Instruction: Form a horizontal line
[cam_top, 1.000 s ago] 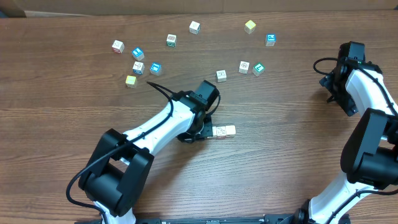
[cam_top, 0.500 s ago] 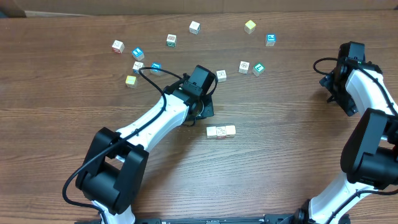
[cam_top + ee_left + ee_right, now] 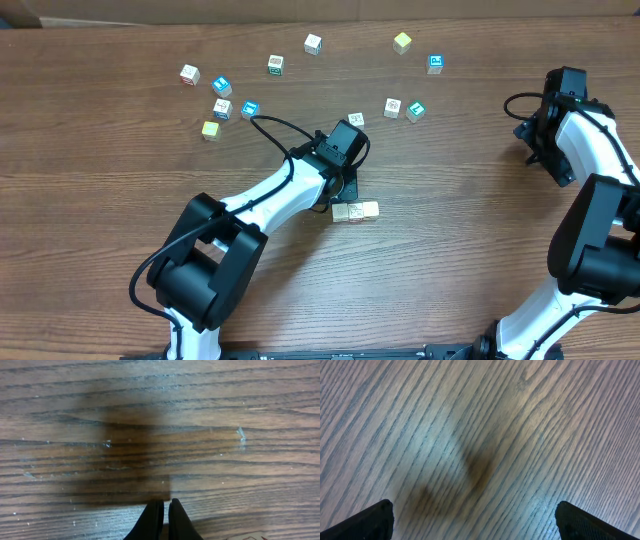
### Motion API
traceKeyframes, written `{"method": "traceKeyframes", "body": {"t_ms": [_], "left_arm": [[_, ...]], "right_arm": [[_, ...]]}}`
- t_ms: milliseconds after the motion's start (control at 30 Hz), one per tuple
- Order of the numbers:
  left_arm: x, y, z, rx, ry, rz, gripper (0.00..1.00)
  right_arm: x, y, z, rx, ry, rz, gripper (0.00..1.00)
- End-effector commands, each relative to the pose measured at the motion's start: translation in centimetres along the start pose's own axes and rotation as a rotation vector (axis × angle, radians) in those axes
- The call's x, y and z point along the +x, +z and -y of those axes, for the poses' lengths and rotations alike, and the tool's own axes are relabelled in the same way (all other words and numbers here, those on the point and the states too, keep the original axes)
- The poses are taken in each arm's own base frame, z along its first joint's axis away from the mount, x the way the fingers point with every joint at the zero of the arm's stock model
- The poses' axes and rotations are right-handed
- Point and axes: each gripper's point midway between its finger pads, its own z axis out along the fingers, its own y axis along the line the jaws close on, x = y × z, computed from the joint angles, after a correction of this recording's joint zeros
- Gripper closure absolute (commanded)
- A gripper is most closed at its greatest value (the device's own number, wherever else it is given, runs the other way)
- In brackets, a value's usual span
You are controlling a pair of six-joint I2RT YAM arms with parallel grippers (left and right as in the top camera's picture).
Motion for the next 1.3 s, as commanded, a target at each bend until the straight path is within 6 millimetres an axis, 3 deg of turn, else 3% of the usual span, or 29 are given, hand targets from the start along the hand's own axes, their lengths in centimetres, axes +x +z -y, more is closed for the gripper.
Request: {"method": "traceKeyframes", "body": {"t_ms": [0,467,1267], "left_arm": [[-0.9,-0.2,0.1,0.000,0.015,0.025,0.96],[0.6,-0.2,0.3,0.022,0.019,-0.047,0.96],[1.1,-0.3,0.4,0.031,0.023,-0.067,0.96]], "right_arm": [[-0.5,0.1,-0.3,0.002,0.001,0.013,0.00],[-0.5,0.1,-0.3,0.002,0.001,0.013,0.00],[-0.5,0.1,-0.3,0.002,0.001,0.013,0.00]]}}
